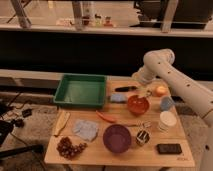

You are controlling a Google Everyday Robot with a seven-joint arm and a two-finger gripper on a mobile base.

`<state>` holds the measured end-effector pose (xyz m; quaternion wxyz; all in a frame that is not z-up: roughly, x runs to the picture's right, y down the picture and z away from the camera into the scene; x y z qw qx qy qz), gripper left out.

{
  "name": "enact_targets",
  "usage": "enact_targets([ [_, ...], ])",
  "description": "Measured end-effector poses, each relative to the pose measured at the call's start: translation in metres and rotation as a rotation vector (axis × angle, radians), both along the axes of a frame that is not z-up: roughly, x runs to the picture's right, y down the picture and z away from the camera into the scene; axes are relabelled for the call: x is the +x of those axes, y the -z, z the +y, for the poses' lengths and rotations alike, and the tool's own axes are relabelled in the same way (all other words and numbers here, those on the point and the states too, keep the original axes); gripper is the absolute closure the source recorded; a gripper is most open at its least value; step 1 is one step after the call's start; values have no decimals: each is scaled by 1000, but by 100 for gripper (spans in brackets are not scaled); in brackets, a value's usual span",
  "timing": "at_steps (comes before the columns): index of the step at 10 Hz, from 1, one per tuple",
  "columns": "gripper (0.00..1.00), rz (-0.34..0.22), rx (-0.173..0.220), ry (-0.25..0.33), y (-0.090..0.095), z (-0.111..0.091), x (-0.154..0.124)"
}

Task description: Place brush in plastic cup

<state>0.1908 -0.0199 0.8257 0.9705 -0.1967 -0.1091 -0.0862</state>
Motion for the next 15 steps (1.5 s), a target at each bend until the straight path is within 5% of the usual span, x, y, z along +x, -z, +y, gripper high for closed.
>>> enact_targets([
  [10,20,-91,12,68,-46,-25,-58],
  [15,20,-90,12,68,-47,-26,-57],
])
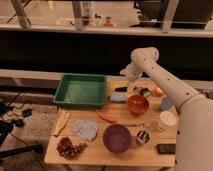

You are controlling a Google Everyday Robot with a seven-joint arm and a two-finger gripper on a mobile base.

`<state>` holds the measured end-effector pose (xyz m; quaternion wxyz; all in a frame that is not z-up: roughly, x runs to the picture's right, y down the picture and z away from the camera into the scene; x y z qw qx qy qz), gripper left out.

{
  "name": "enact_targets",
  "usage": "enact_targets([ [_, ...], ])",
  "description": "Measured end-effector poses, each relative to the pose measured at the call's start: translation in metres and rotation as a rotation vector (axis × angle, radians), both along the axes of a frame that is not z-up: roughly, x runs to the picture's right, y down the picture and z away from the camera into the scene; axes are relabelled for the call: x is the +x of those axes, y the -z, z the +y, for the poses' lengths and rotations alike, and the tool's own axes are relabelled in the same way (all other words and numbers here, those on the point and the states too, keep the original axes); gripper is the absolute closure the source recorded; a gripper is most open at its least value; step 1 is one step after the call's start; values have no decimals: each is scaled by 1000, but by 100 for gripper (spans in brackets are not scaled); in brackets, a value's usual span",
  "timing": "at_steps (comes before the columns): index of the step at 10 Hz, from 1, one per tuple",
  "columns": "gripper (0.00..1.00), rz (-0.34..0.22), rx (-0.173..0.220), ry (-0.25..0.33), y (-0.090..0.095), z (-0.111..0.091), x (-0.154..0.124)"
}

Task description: Place brush in plastic cup

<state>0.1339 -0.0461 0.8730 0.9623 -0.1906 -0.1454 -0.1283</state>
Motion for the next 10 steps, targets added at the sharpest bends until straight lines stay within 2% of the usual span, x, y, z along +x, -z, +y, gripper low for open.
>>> enact_targets([
  [2,20,-1,1,2,-1,0,2],
  [5,20,-28,1,28,-20,-7,-20],
  [10,20,-44,1,58,-35,-4,-26],
])
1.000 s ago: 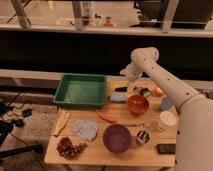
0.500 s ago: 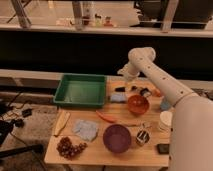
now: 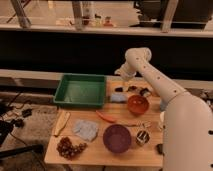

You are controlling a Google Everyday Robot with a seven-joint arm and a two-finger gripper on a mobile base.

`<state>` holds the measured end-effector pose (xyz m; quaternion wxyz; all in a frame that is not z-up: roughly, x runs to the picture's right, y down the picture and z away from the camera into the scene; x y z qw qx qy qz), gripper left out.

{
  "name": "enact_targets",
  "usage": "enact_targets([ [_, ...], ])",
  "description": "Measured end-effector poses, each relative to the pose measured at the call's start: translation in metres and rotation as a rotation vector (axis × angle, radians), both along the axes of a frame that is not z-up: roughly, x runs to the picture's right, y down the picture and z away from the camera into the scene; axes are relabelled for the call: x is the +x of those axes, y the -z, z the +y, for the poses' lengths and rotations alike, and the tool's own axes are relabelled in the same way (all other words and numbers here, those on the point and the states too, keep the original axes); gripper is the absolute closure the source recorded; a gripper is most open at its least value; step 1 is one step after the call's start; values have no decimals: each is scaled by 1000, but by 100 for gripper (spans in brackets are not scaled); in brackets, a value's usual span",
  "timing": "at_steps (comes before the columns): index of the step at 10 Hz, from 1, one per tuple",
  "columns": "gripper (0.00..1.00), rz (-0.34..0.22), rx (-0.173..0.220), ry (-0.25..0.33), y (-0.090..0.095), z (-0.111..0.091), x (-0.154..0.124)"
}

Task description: Place brush in plastic cup

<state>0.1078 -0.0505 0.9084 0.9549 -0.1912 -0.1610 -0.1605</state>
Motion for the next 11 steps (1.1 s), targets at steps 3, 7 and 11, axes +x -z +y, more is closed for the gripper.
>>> enact_targets([
  [3,20,2,-9,22,-14,1,-2],
  [7,20,-4,-32,28,-33,-2,-10],
  [11,20,7,-51,1,-49,-5,-8],
])
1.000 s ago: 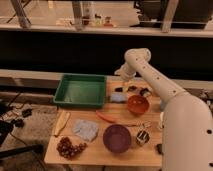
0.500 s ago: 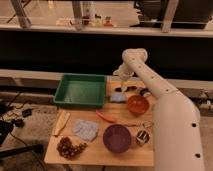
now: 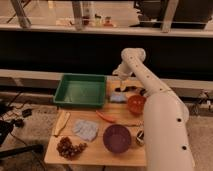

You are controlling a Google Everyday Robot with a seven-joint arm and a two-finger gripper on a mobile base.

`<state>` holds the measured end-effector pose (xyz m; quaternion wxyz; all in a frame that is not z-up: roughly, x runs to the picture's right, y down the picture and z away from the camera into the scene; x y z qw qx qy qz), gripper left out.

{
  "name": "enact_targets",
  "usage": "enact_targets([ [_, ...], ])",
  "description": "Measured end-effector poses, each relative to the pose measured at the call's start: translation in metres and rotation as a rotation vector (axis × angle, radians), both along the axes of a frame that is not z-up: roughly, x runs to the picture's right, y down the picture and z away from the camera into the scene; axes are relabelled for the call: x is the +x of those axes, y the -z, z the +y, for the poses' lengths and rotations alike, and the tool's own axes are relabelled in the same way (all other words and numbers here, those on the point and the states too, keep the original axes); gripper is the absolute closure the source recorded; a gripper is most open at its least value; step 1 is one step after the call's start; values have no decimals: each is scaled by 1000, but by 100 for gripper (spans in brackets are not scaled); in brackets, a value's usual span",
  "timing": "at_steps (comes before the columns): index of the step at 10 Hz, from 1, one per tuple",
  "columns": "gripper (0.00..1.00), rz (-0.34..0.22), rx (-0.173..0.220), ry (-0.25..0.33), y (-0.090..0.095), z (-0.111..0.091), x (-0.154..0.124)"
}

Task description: Place brush in plastic cup

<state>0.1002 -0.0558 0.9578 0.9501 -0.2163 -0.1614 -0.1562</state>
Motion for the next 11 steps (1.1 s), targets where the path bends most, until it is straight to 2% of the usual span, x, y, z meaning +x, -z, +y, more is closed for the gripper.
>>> enact_targets([
  [4,20,14,8,-26,-17,0,2],
  [11,20,26,26,-31,-43,4,6],
])
